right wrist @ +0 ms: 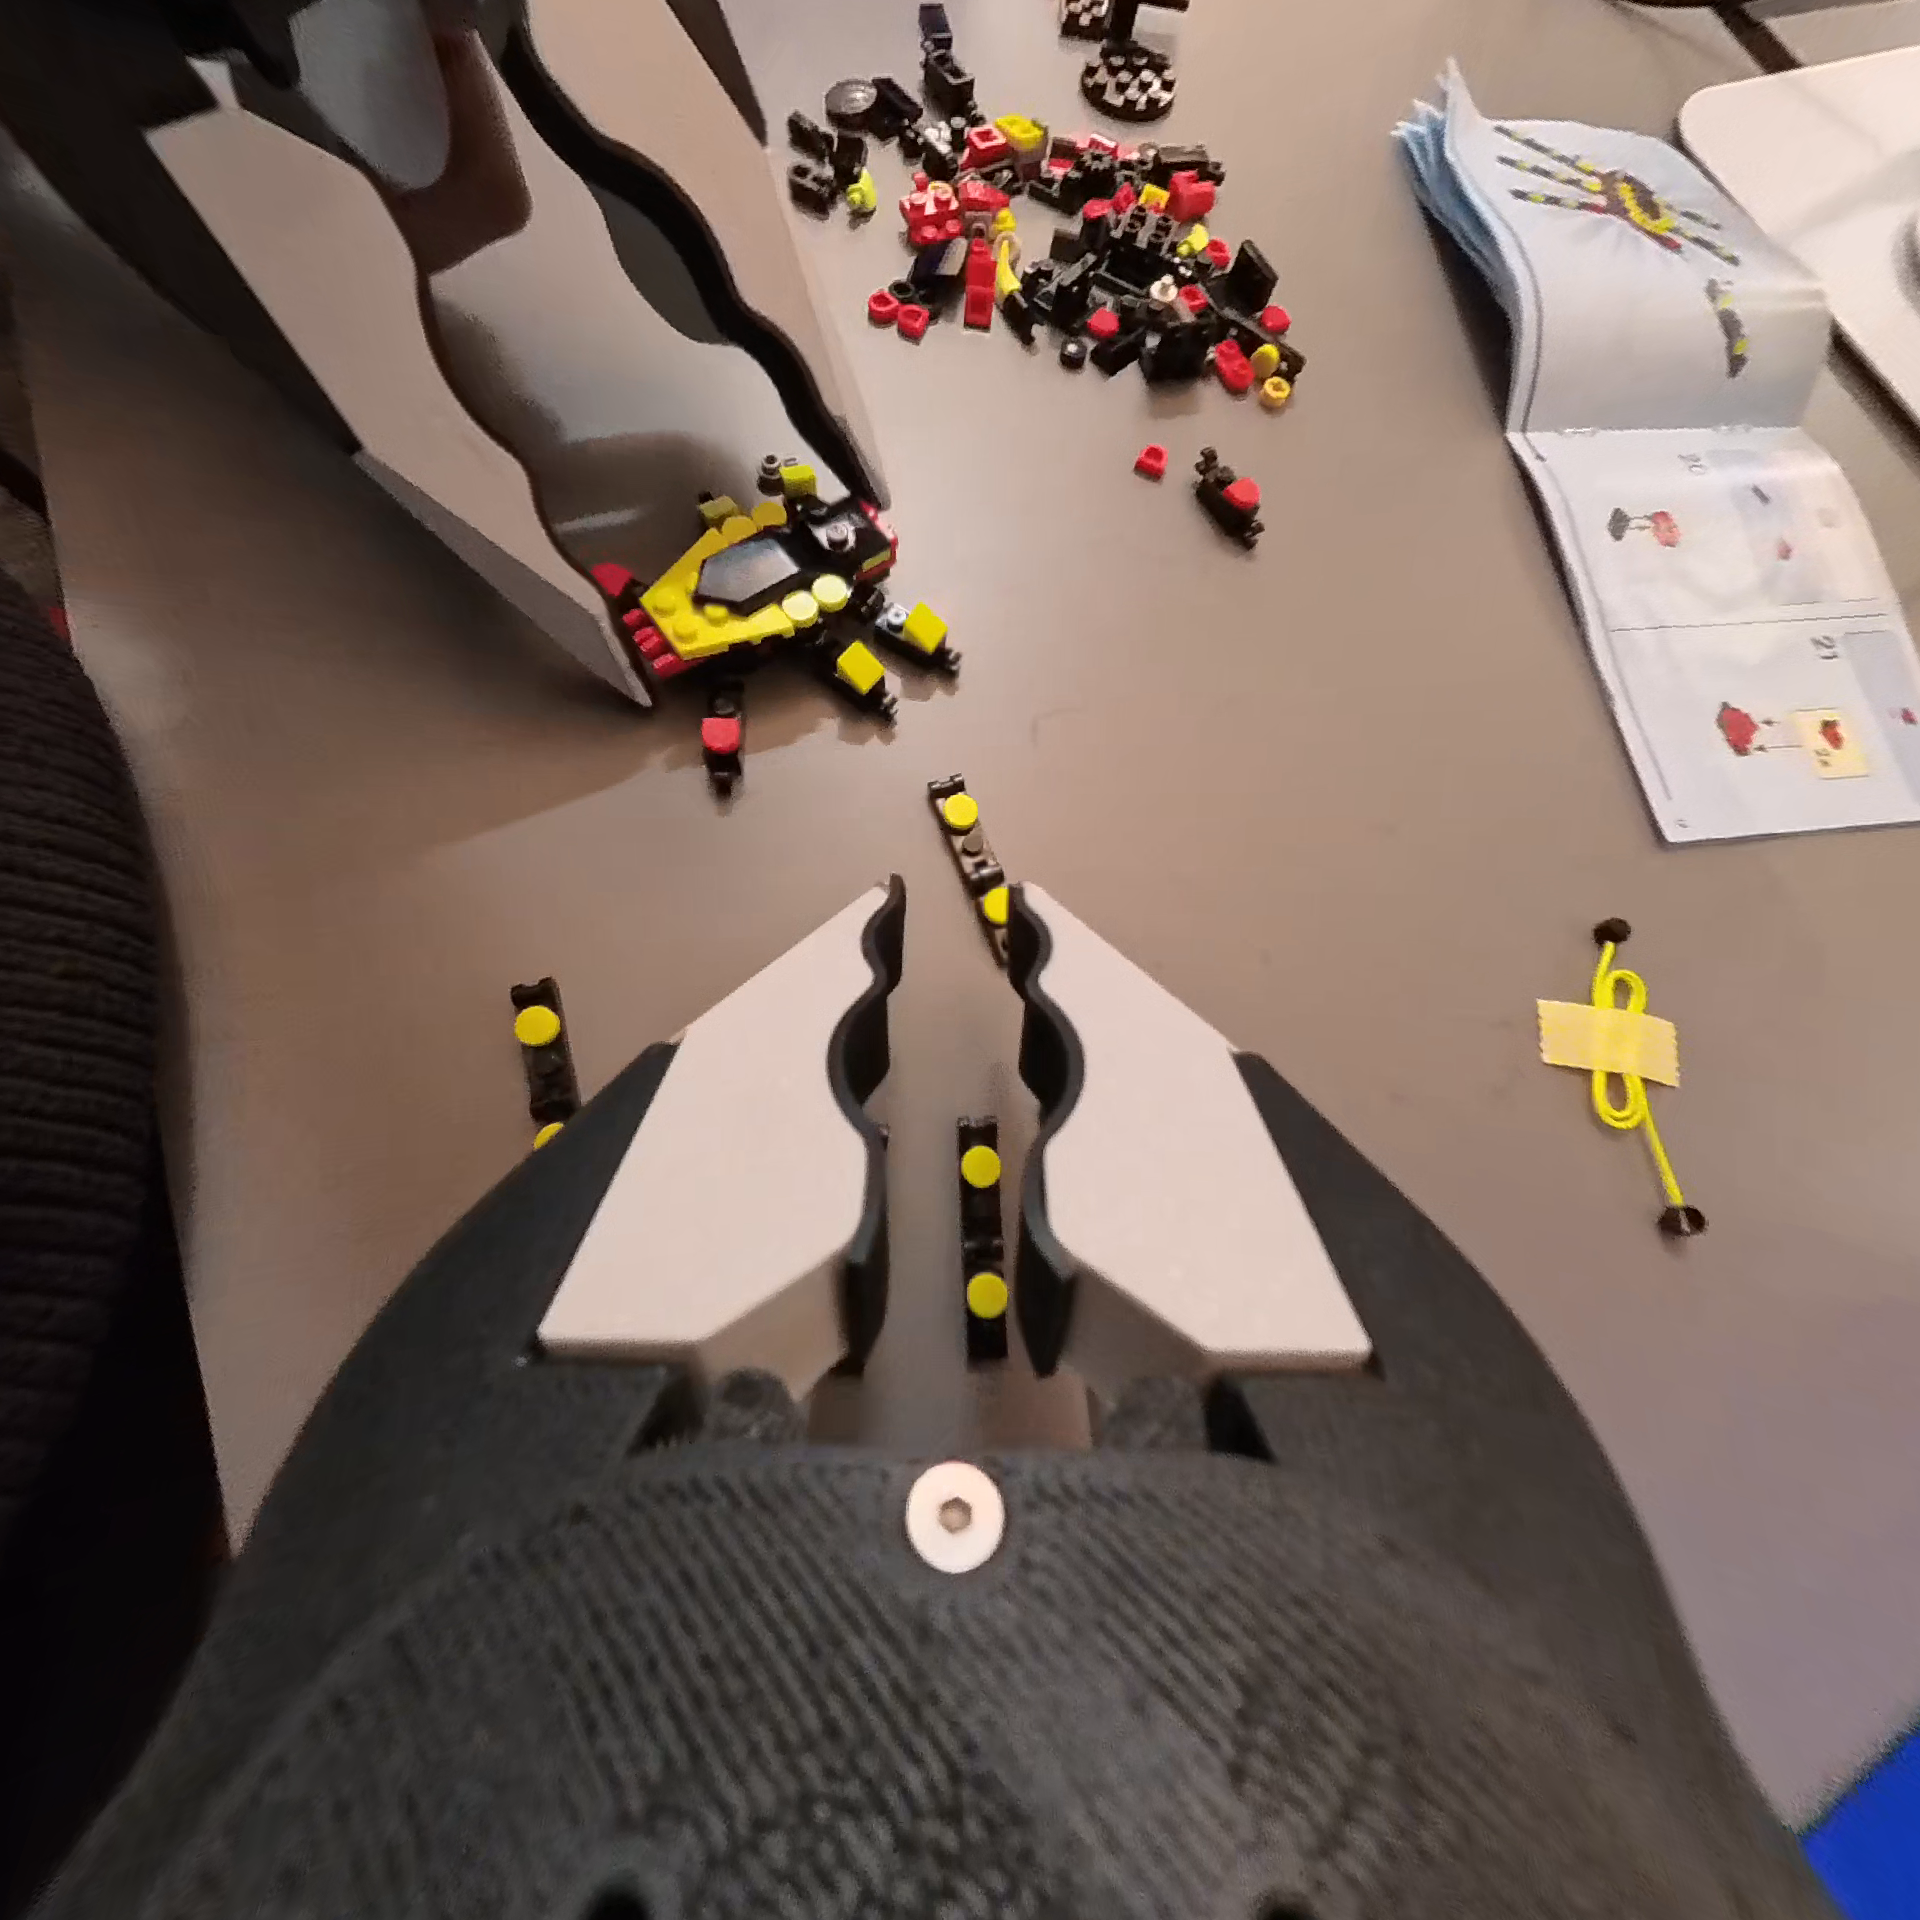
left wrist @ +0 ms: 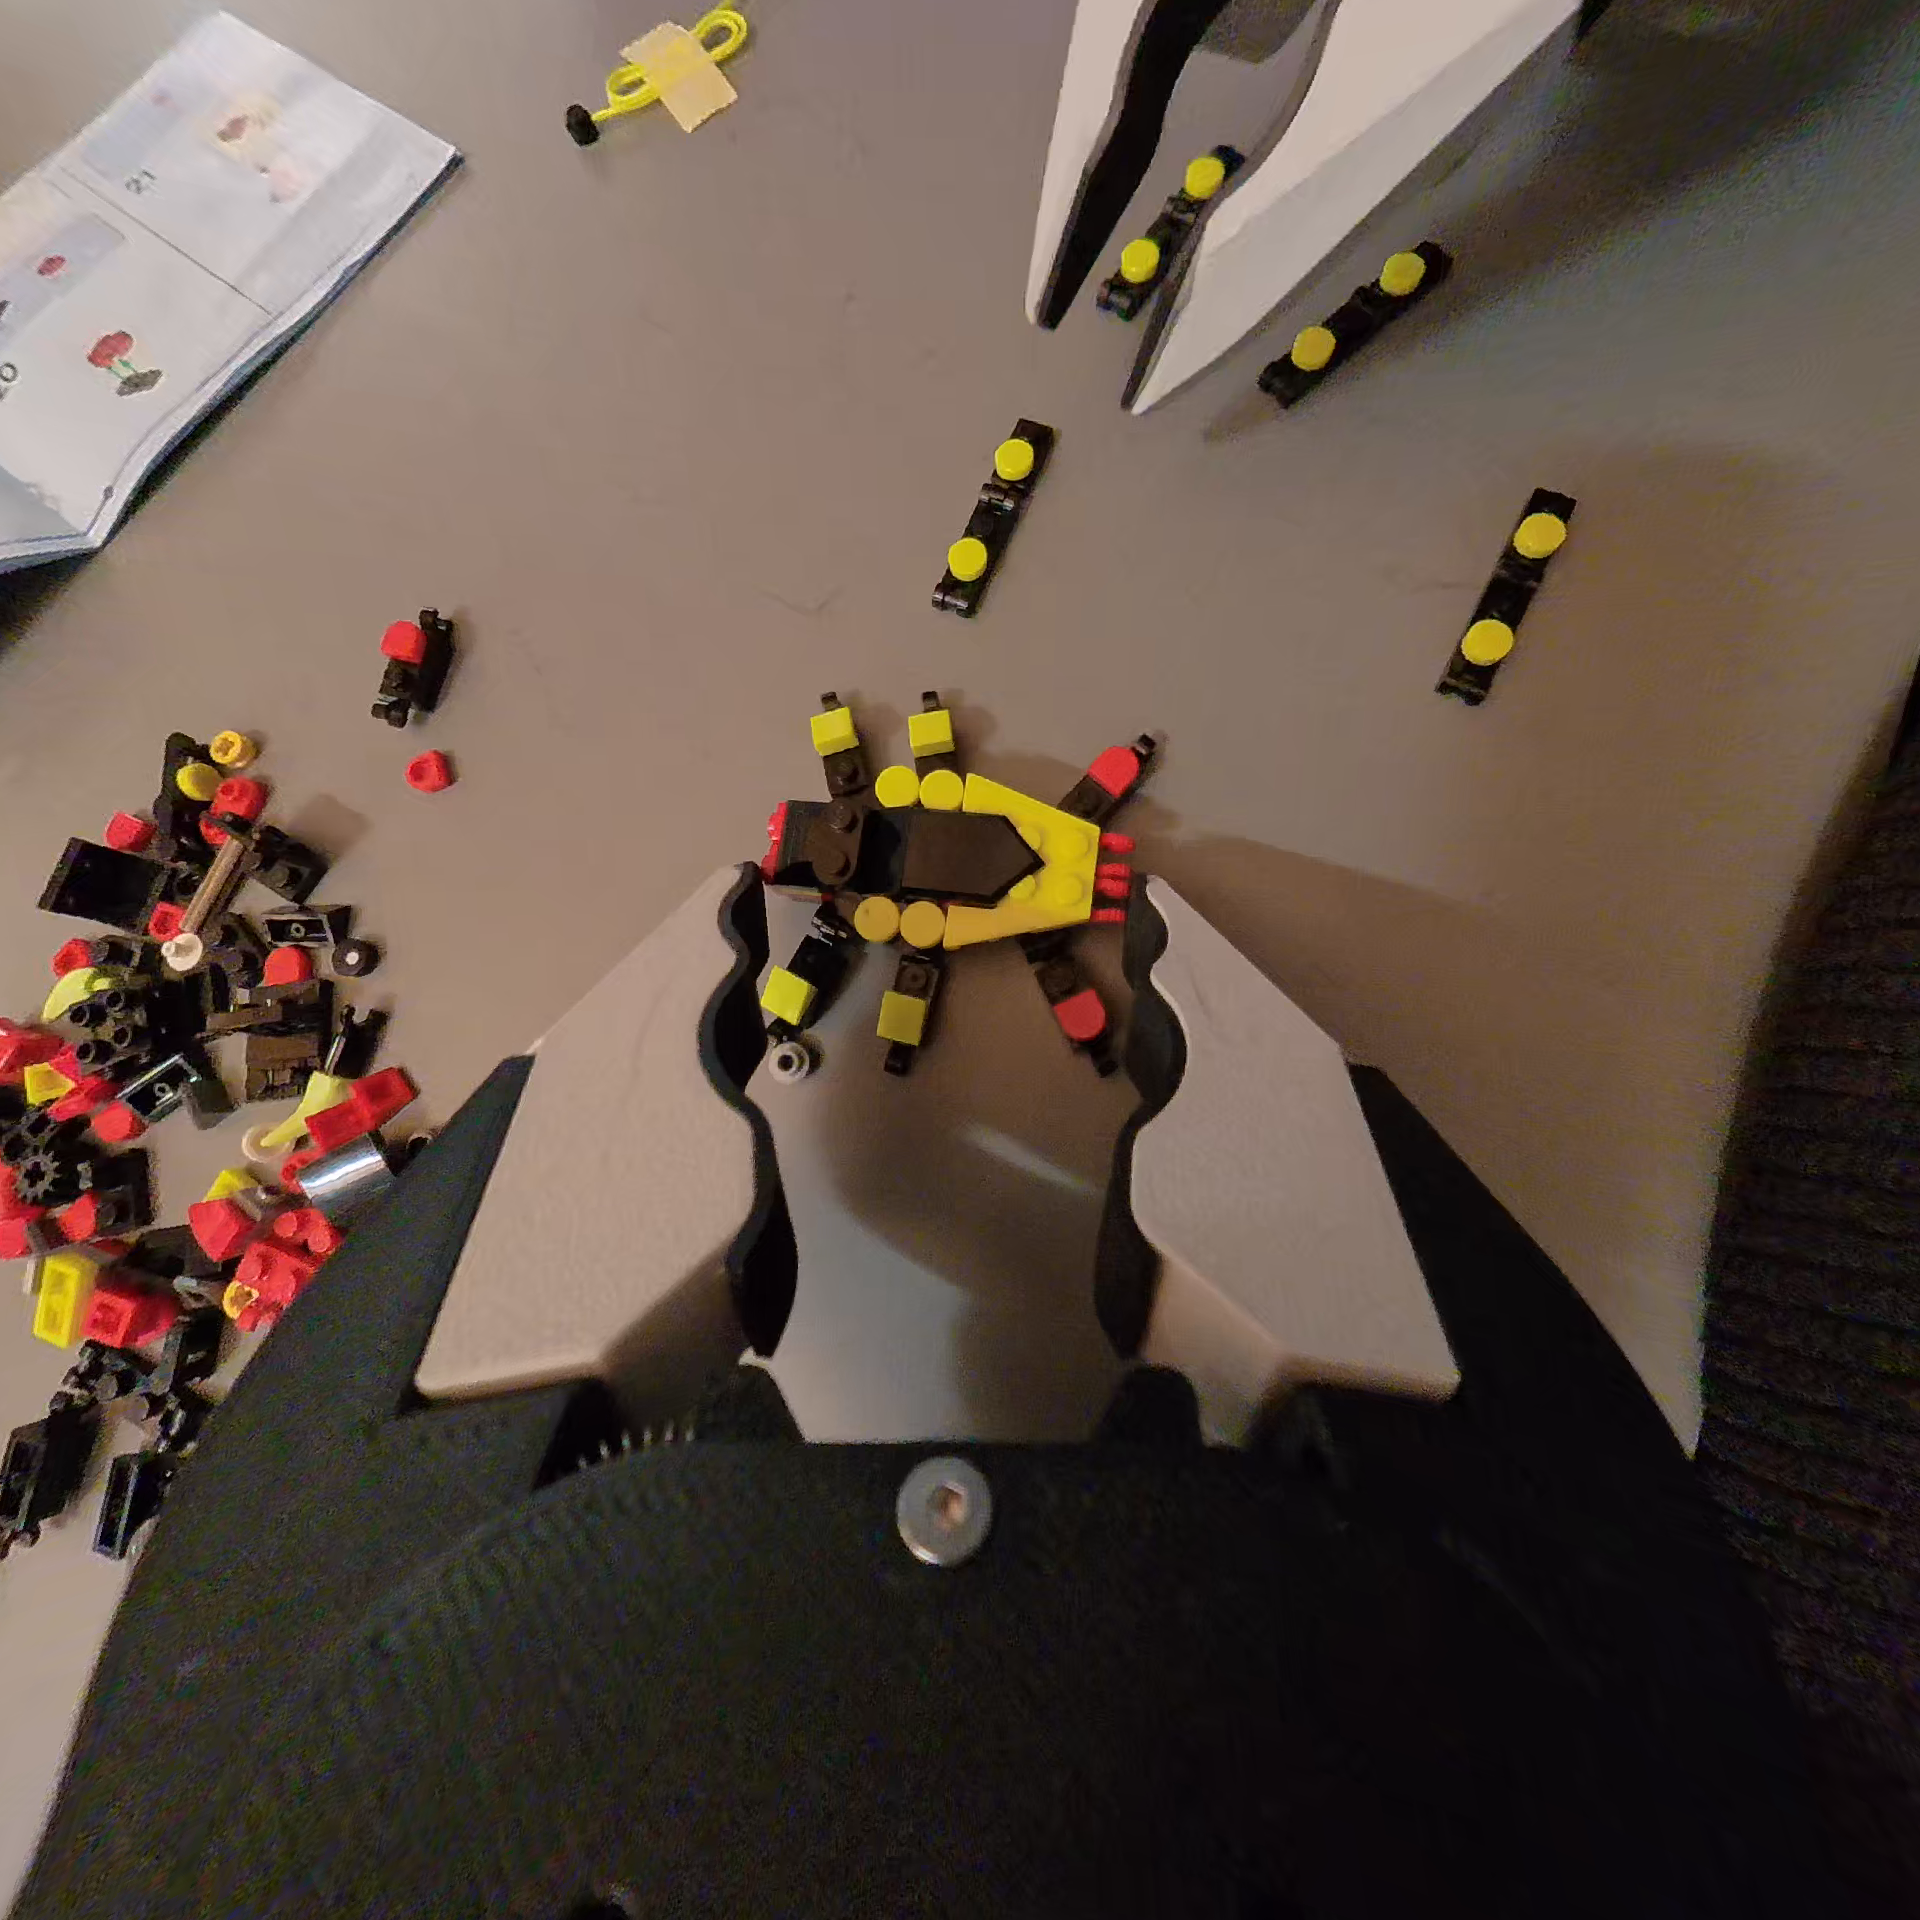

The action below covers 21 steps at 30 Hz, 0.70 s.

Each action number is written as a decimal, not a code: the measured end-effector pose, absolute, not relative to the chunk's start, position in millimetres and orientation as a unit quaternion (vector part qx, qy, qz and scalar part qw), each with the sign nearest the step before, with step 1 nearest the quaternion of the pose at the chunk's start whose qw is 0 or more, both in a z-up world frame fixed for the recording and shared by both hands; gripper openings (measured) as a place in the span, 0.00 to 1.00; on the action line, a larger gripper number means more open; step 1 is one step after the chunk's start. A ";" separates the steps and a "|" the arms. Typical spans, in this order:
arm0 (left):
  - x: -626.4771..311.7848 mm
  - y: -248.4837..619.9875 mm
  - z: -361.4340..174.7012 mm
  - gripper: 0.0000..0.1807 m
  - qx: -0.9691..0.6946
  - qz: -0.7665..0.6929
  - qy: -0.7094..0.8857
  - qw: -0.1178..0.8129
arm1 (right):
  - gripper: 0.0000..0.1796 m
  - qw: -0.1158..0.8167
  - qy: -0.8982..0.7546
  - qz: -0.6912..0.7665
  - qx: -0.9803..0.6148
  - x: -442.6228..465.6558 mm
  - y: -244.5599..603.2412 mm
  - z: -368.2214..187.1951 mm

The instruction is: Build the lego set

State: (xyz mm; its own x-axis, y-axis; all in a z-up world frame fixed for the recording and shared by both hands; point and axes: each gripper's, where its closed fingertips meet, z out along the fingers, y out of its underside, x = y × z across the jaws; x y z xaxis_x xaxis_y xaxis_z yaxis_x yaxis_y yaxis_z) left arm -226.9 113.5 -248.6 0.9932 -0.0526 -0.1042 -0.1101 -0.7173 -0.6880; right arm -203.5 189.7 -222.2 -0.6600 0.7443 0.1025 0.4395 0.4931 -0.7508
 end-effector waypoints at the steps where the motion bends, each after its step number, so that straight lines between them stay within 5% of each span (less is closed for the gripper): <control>1: -226.7 113.5 -248.5 0.38 -0.925 0.035 0.045 0.376 | 0.10 0.208 -0.839 0.358 -0.352 -204.2 189.3 -223.9; 21: -228.3 109.4 -249.4 0.35 -0.922 -0.007 0.050 0.384 | 0.09 0.192 -0.810 0.410 -0.373 -210.3 191.6 -213.3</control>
